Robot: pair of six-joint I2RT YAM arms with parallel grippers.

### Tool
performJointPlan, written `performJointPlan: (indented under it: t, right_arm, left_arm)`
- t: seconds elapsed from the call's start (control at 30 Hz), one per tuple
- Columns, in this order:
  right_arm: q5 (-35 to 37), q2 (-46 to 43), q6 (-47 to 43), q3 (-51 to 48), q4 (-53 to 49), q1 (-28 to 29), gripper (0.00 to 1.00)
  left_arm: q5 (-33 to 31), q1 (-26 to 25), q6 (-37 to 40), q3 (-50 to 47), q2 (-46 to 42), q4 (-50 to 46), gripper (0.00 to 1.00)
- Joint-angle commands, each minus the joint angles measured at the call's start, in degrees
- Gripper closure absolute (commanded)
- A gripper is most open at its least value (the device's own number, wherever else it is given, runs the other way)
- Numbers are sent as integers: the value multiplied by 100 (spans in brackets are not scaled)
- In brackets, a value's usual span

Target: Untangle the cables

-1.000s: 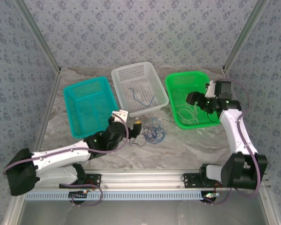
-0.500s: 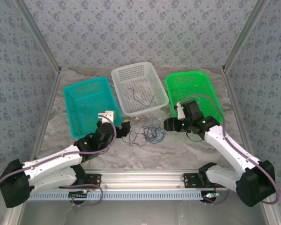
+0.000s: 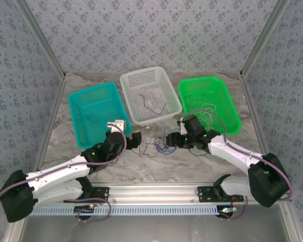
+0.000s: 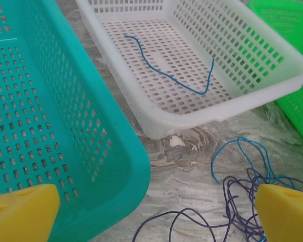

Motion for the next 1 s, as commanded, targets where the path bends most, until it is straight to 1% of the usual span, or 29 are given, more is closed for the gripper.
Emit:
performJointPlan:
  t: [0.0, 0.2, 0.33, 0.43, 0.53, 0.6, 0.73, 0.8, 0.83, 0.97]
  right_arm:
    - [-232, 267, 468, 83, 328, 70, 39]
    - [-238, 662, 674, 251, 312, 46, 38]
    - [-253, 992, 767, 330, 500, 45, 38]
    - [-214, 1009, 856, 336, 739, 86, 39]
    - [-27, 1010, 815, 447, 649, 154, 40]
    - [96, 1019, 799, 480, 577, 169, 43]
    - [261, 1099, 821, 504, 571, 168, 51]
    - [360, 1187, 778, 544, 539, 152, 57]
    - [392, 1238, 727, 565, 526, 126, 62]
    - [517, 1406, 607, 619, 515, 54, 93]
  left_arm:
    - [93, 19, 12, 150, 59, 48, 1]
    - [121, 19, -1, 122, 37, 61, 0]
    - [123, 19, -1, 108, -2, 65, 1]
    - [117, 19, 0, 90, -48, 48, 1]
    - [100, 19, 1, 48, -94, 66, 0]
    - [102, 17, -10, 29, -104, 66, 1]
    - [91, 14, -18, 11, -119, 79, 1]
    - [88, 19, -16, 2, -134, 82, 1]
    - [77, 19, -10, 3, -145, 79, 1]
    - [3, 19, 8, -23, -219, 48, 1]
